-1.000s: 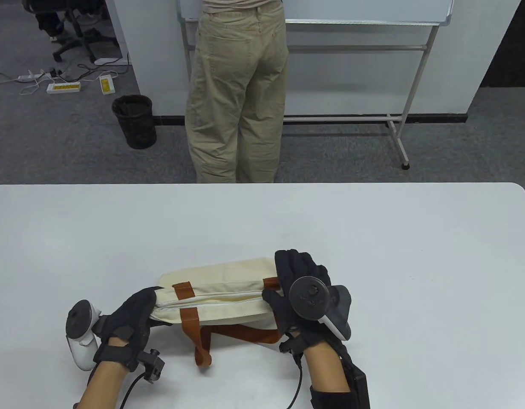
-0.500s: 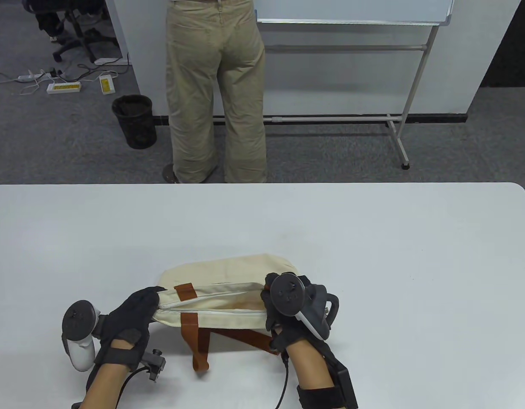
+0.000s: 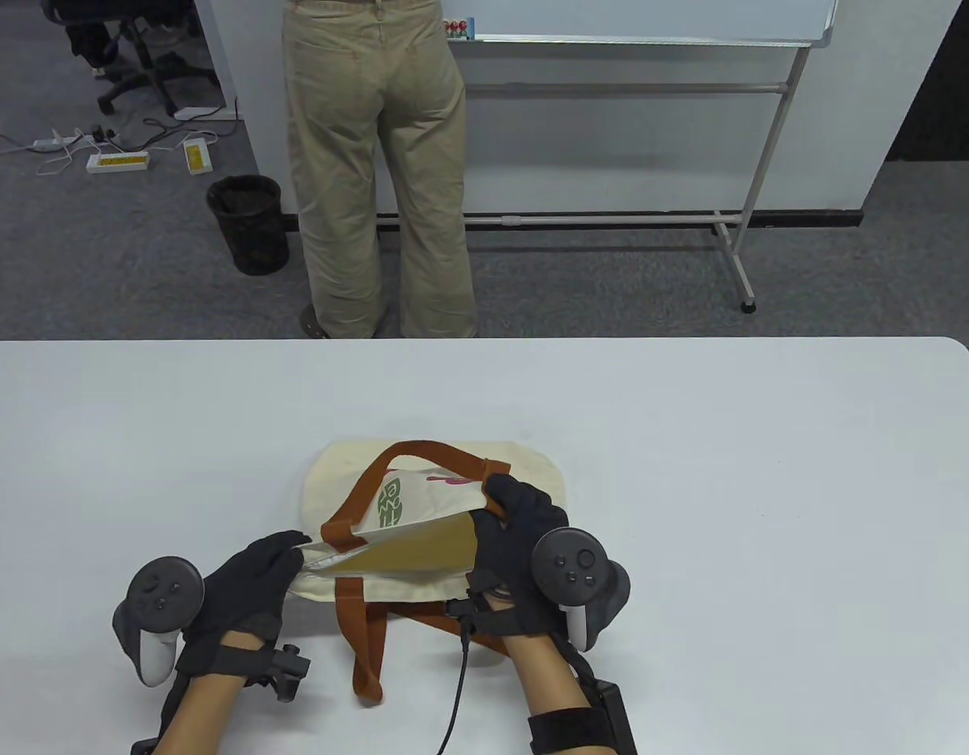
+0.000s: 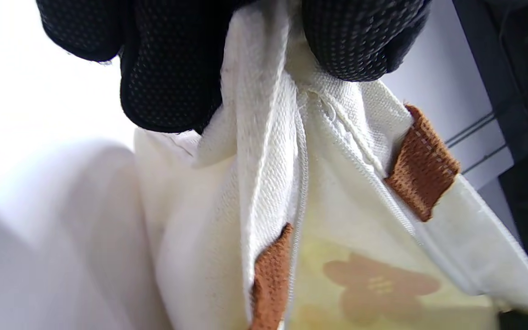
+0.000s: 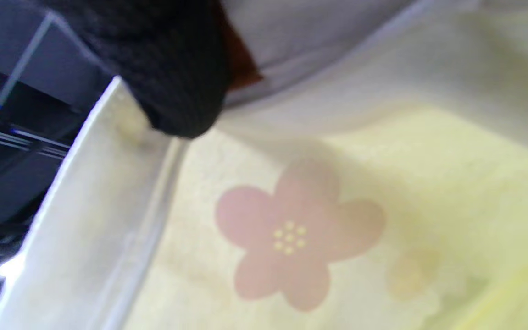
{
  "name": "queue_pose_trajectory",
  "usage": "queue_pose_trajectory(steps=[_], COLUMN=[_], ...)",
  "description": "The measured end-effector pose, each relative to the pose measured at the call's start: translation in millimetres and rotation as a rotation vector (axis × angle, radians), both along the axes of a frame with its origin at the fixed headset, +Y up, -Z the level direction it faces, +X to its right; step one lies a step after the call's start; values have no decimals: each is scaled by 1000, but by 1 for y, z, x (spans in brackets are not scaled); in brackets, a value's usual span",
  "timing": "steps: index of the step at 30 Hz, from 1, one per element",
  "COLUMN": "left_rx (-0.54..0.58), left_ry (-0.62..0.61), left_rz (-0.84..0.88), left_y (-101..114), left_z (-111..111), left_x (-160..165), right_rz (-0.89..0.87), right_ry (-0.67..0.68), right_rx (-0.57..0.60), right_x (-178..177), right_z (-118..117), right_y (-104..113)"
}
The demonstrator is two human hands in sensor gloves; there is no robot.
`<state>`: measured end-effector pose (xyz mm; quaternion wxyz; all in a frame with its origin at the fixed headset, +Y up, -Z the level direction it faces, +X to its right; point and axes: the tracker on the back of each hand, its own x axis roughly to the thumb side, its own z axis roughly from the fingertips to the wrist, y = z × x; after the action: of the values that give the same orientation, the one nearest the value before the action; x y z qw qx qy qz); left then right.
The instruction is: Unzip the canvas bag
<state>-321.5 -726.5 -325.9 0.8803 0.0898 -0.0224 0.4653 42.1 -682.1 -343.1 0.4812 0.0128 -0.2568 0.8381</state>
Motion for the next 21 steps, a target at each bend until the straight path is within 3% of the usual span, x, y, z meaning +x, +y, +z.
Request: queue_pose_trajectory(steps=[5, 11, 14, 21], left_rx=[-12, -28, -38, -97], left_ry=[27, 15, -2, -99], left_rz=[-181, -455, -540, -653], left_y=[-6, -18, -23, -31], left_z=[-4, -9, -11, -12], left_x=[3, 9, 10, 17], right_rz=[135, 271, 330, 413], right_ry=[36, 94, 122, 287], right_rx=[69, -28, -111, -454], right_x=[1, 6, 6, 14], right_z=[-2, -12, -16, -24], right_y=[-12, -32, -36, -54])
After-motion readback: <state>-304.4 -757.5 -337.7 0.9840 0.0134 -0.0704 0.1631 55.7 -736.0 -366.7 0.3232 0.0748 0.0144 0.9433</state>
